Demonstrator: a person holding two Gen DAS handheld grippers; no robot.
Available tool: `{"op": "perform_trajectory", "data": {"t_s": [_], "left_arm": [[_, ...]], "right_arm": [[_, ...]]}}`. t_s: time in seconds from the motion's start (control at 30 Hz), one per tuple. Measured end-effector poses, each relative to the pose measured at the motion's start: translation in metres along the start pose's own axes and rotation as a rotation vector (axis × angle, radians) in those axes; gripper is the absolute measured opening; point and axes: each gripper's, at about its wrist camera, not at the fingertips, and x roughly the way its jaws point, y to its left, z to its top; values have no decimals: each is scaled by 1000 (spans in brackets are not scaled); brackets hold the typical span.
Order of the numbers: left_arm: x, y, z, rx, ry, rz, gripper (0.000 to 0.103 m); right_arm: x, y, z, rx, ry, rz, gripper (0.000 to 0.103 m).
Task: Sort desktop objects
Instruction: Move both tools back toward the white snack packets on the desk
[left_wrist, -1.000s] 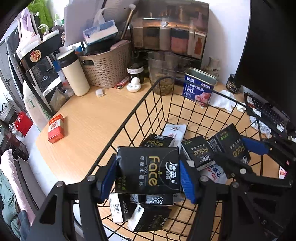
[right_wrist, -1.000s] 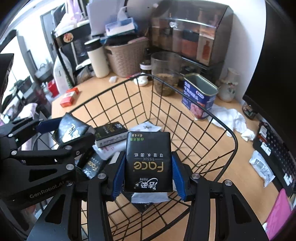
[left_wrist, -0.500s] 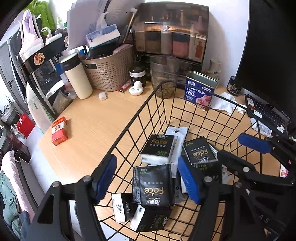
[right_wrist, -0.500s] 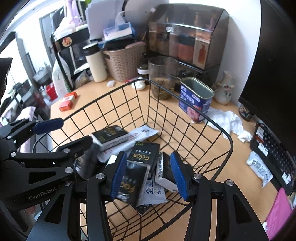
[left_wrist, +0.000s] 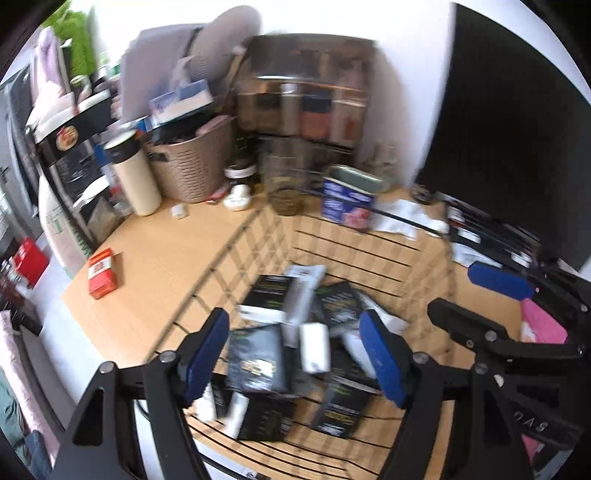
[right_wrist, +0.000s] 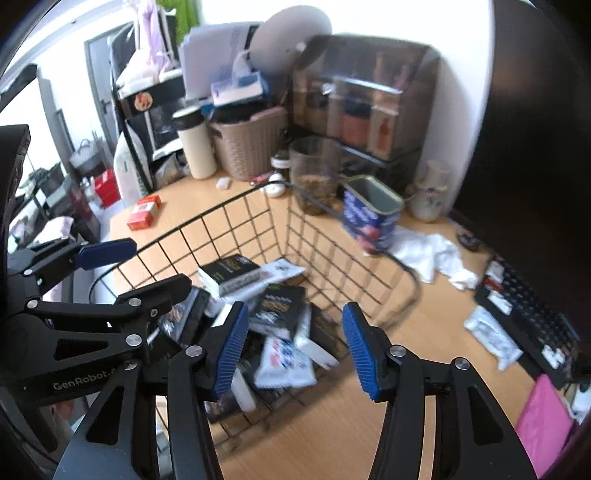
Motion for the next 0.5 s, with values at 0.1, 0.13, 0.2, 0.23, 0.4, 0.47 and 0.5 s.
{"op": "perform_trajectory", "data": {"t_s": [0.1,0.13,0.2,0.23,0.4,0.47,0.5], "left_arm": [[-10,-40,-10,89,-2,-35,80],[-12,-57,-15,137,0,-48,81],[-16,-92,-25,246,3,-69,82],[-17,-110,-30,295,2,-77,82],[-11,-189,-58,448,35,-157,84],[1,-213,-67,485,76,-193,84],[10,-223,-71,497,99,-200,84]], "right_arm": [[-26,-25,-24,27,-7,-54,58],[-35,-36,-33,45,-7,-75,59],[-48,-57,-51,82,-1,-116,62],[-55,-67,-61,98,4,-144,62],[-85,-118,-115,198,37,-234,62],[-95,-138,-136,232,50,-274,64],[-97,-148,-145,248,59,-302,66]]}}
